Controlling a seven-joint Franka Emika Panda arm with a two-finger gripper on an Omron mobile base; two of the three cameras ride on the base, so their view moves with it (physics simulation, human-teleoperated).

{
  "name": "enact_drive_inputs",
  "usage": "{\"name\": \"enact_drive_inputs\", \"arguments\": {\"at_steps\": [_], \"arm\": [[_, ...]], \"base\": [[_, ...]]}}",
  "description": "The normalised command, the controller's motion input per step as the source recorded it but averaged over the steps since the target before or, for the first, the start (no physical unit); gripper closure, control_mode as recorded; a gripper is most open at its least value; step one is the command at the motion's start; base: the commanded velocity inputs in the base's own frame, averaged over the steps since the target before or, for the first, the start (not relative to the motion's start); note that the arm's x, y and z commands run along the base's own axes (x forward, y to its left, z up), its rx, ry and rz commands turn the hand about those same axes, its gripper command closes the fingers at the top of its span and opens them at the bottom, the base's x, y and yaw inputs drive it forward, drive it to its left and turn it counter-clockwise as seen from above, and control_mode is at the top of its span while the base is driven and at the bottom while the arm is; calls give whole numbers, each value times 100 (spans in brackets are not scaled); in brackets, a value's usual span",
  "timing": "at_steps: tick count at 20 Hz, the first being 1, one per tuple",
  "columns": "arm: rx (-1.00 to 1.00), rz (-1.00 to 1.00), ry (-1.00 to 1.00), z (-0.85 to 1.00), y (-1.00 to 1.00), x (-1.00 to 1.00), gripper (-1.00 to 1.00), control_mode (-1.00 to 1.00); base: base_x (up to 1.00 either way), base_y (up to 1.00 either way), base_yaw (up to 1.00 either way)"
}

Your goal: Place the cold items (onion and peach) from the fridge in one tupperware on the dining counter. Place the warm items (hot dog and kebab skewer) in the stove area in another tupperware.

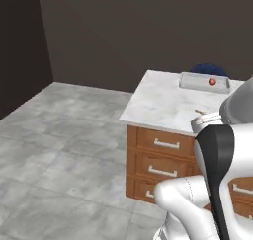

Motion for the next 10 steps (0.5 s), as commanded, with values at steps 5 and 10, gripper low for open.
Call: {"name": "enact_drive_inputs", "arguments": {"at_steps": [5,10], "arm": [[0,0,0,0,0,0,100,100],[0,0,0,0,0,0,100,100]], "base": [[35,100,-63],[34,100,-58]]}}
